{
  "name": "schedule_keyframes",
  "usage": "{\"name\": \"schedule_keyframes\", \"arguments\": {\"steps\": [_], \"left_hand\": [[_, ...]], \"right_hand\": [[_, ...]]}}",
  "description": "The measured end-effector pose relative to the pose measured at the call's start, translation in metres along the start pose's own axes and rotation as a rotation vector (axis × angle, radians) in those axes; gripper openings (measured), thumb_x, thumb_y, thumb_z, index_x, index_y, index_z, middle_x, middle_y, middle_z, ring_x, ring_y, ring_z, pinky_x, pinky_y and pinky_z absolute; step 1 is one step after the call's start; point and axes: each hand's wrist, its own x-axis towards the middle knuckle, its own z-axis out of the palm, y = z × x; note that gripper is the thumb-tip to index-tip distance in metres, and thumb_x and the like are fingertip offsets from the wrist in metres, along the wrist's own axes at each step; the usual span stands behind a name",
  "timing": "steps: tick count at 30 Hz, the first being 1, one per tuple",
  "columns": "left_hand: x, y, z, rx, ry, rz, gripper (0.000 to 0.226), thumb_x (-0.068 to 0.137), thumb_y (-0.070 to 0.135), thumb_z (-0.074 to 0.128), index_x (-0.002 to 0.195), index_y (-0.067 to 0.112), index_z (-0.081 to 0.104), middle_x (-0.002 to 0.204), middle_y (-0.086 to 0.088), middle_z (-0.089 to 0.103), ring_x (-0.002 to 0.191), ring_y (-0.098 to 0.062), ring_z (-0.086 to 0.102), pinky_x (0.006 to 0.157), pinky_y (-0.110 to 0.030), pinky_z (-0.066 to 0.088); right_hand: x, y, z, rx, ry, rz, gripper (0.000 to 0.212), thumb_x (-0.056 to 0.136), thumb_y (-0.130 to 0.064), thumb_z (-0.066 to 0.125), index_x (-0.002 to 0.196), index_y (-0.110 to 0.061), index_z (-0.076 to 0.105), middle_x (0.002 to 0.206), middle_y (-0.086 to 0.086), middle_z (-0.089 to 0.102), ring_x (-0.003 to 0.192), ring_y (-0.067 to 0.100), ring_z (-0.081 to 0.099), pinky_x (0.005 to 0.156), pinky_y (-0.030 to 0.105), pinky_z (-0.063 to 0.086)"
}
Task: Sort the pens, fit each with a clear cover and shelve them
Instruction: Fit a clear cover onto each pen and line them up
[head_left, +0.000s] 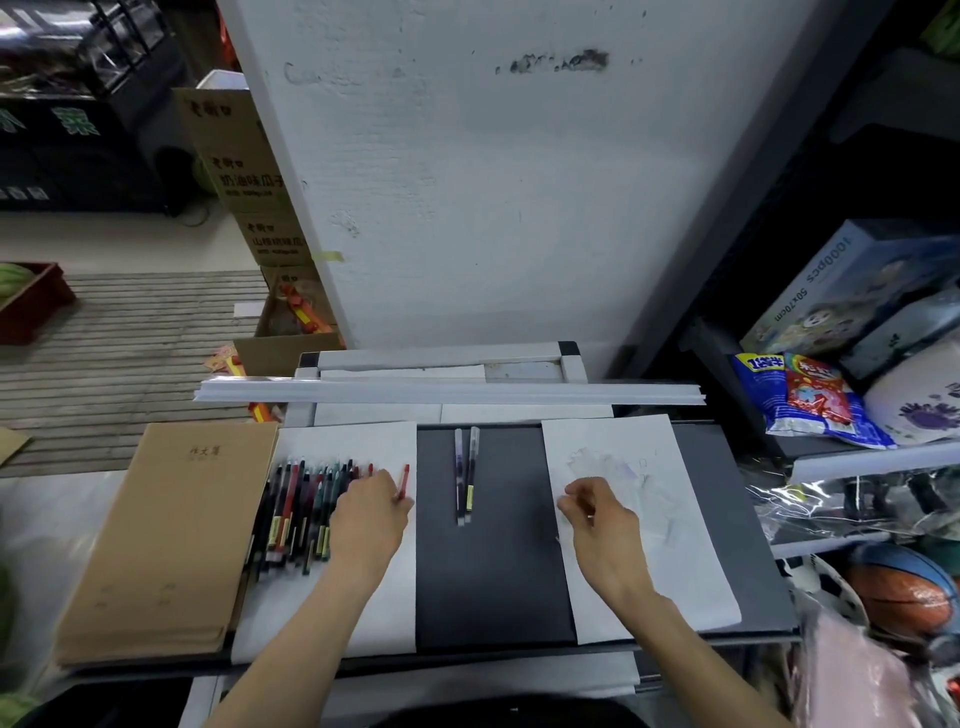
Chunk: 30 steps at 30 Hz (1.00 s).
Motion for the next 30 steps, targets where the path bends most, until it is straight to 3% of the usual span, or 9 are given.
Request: {"name": "schedule_keyframes", "arguments": {"steps": [4, 8, 12, 14, 16, 20, 23, 26, 30], "left_hand": [[-0.002, 0.003, 0.003, 0.094, -0.018, 0.028, 0.023, 0.097, 0.035, 0.065, 0.085, 0.015, 0.067, 0.079, -0.002, 0.065, 0.073, -0.026, 0.063, 0.061, -0.035, 0.051], [-0.008, 0.012, -0.006, 0.047, -0.053, 0.003, 0.02, 0.091, 0.027, 0.059, 0.078, 0.013, 0.059, 0.074, -0.002, 0.061, 0.066, -0.025, 0.062, 0.058, -0.034, 0.053], [-0.024, 0.021, -0.028, -0.254, -0.071, -0.008, 0.024, 0.087, 0.03, 0.061, 0.072, 0.013, 0.055, 0.064, -0.001, 0.061, 0.06, -0.02, 0.058, 0.055, -0.031, 0.044], [-0.036, 0.032, -0.042, -0.451, -0.136, 0.01, 0.023, 0.09, 0.027, 0.059, 0.073, 0.013, 0.053, 0.06, -0.004, 0.06, 0.056, -0.023, 0.059, 0.058, -0.036, 0.048], [-0.054, 0.043, -0.054, -0.676, -0.218, 0.038, 0.02, 0.096, 0.018, 0.054, 0.078, 0.009, 0.054, 0.061, -0.011, 0.059, 0.051, -0.023, 0.055, 0.055, -0.04, 0.05], [-0.089, 0.06, -0.07, -0.756, -0.326, 0.202, 0.024, 0.099, 0.007, 0.05, 0.086, 0.02, 0.066, 0.06, 0.0, 0.05, 0.054, -0.016, 0.041, 0.054, -0.031, 0.034], [-0.104, 0.067, -0.076, -0.768, -0.343, 0.318, 0.016, 0.105, 0.027, 0.054, 0.097, 0.022, 0.067, 0.064, -0.004, 0.045, 0.062, -0.025, 0.042, 0.063, -0.034, 0.036], [-0.111, 0.071, -0.08, -0.763, -0.349, 0.391, 0.024, 0.107, 0.038, 0.05, 0.101, 0.022, 0.065, 0.07, -0.01, 0.047, 0.07, -0.033, 0.047, 0.066, -0.043, 0.04], [-0.111, 0.068, -0.08, -0.719, -0.322, 0.394, 0.022, 0.107, 0.04, 0.051, 0.098, 0.031, 0.068, 0.06, 0.0, 0.044, 0.056, -0.014, 0.04, 0.059, -0.036, 0.034]], "right_hand": [[-0.016, -0.014, 0.003, 0.16, -0.054, 0.074, 0.006, 0.1, -0.019, 0.066, 0.101, -0.025, 0.064, 0.078, -0.001, 0.075, 0.066, 0.017, 0.069, 0.072, 0.034, 0.059], [-0.028, -0.022, 0.003, 0.266, -0.083, 0.099, 0.009, 0.099, -0.025, 0.068, 0.096, -0.028, 0.076, 0.067, -0.004, 0.067, 0.061, 0.012, 0.058, 0.066, 0.024, 0.049], [-0.036, -0.036, -0.003, 0.674, -0.152, 0.257, 0.018, 0.098, -0.012, 0.066, 0.087, -0.012, 0.08, 0.076, 0.012, 0.05, 0.06, 0.018, 0.038, 0.059, 0.028, 0.033], [-0.04, -0.045, -0.007, 0.907, -0.192, 0.326, 0.008, 0.089, -0.006, 0.074, 0.085, -0.001, 0.071, 0.081, 0.009, 0.051, 0.059, 0.018, 0.037, 0.056, 0.027, 0.031], [-0.044, -0.054, -0.012, 1.054, -0.26, 0.341, 0.021, 0.084, -0.006, 0.077, 0.077, -0.004, 0.057, 0.086, 0.005, 0.055, 0.06, 0.016, 0.037, 0.054, 0.025, 0.032], [-0.051, -0.074, -0.016, 1.058, -0.294, 0.291, 0.022, 0.094, -0.019, 0.068, 0.096, 0.003, 0.066, 0.092, 0.007, 0.064, 0.069, 0.018, 0.053, 0.063, 0.025, 0.046], [-0.054, -0.082, -0.014, 0.95, -0.255, 0.2, 0.031, 0.1, -0.025, 0.057, 0.097, 0.003, 0.071, 0.099, 0.013, 0.073, 0.08, 0.023, 0.065, 0.077, 0.032, 0.053], [-0.059, -0.088, -0.013, 0.917, -0.245, 0.133, 0.037, 0.097, -0.028, 0.057, 0.1, 0.005, 0.071, 0.096, 0.021, 0.073, 0.085, 0.027, 0.069, 0.078, 0.032, 0.057], [-0.06, -0.093, -0.014, 0.957, -0.234, 0.135, 0.039, 0.094, -0.032, 0.057, 0.103, 0.004, 0.071, 0.097, 0.02, 0.073, 0.088, 0.026, 0.069, 0.078, 0.031, 0.056]]}}
